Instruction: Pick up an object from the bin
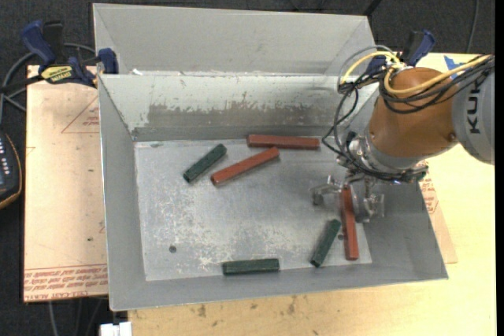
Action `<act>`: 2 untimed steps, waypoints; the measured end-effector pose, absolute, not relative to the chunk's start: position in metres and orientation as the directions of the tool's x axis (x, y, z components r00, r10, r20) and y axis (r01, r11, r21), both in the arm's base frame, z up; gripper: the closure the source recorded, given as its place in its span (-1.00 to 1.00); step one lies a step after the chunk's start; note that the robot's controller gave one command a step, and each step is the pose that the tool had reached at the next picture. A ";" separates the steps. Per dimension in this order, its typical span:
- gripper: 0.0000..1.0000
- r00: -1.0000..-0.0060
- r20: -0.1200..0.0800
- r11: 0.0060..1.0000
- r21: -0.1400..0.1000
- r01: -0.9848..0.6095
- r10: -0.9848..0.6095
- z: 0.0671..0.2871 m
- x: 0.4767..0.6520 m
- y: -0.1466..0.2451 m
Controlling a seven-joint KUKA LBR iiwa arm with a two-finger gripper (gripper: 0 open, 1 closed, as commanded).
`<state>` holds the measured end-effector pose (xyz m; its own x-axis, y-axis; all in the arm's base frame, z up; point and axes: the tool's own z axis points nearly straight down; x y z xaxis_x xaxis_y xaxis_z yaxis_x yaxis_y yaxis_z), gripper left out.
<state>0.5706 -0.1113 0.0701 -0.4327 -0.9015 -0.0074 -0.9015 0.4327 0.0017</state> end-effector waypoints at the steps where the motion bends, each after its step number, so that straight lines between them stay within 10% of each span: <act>1: 1.00 -0.436 -0.003 0.436 0.000 -0.900 -0.900 0.070 0.570 -0.115; 2: 1.00 -0.439 -0.004 0.439 -0.006 -0.898 -0.898 0.124 0.572 -0.114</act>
Offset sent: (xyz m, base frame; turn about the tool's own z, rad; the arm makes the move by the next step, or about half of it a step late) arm 0.0000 0.0000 0.0000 0.0000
